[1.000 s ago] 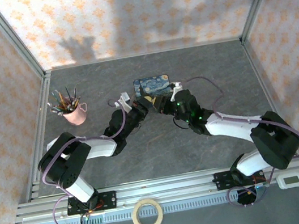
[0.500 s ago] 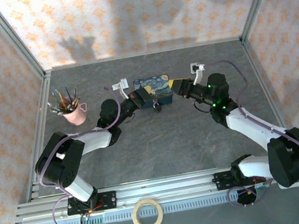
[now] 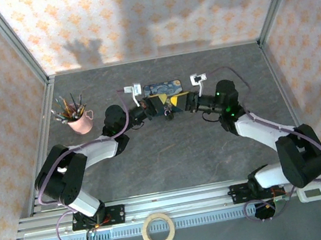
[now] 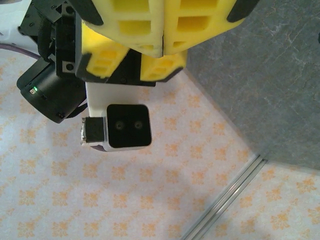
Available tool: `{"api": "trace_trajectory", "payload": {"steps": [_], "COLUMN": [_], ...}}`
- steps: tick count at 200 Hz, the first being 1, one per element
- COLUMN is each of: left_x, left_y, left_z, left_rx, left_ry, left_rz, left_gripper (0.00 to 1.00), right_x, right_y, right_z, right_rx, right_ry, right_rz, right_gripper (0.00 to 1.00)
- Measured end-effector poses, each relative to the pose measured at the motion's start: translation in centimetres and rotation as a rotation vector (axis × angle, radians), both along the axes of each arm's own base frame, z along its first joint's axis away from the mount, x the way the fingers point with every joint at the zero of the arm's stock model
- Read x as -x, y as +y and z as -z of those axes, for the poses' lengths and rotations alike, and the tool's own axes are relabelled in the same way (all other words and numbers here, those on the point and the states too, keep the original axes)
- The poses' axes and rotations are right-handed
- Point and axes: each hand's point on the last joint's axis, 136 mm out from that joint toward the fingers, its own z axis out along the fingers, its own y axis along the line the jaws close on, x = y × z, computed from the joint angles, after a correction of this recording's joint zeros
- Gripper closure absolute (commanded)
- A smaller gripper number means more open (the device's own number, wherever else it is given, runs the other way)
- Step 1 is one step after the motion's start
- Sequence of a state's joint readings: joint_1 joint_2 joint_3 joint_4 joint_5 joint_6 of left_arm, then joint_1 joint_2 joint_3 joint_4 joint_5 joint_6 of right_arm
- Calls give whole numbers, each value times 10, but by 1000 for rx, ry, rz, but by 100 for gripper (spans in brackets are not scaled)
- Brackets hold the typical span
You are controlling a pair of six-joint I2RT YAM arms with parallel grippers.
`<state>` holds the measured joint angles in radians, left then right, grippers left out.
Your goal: Unlock a padlock with a key
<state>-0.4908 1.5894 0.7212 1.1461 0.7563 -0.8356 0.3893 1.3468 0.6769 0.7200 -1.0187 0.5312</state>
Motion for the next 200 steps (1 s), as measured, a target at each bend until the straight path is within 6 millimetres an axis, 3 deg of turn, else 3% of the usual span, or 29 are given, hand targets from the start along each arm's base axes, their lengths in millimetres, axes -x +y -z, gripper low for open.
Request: {"api": "trace_trajectory", "payload": {"steps": [95, 135, 155, 169, 179, 200], "left_x": [7, 8, 8, 7, 7, 8], "left_y": [-6, -6, -6, -5, -5, -4], "left_z": [-3, -6, -7, -9, -9, -13], "left_rx": [4, 11, 14, 18, 20, 43], "left_ry": [-12, -26, -31, -35, -35, -27], "left_rz": [28, 31, 30, 28, 27, 33], "left_gripper": [100, 100, 100, 100, 77, 5], "right_x": [4, 4, 4, 3, 3, 3], "right_y": [10, 10, 10, 10, 10, 10], "right_z": [3, 0, -1, -2, -2, -2], "right_rx": [-2, -9, -11, -11, -12, -7], "right_ry": [-4, -21, -21, -29, -34, -42], "right_rz": [-51, -53, -51, -49, -47, -43], "right_gripper": [85, 85, 100, 100, 100, 100]}}
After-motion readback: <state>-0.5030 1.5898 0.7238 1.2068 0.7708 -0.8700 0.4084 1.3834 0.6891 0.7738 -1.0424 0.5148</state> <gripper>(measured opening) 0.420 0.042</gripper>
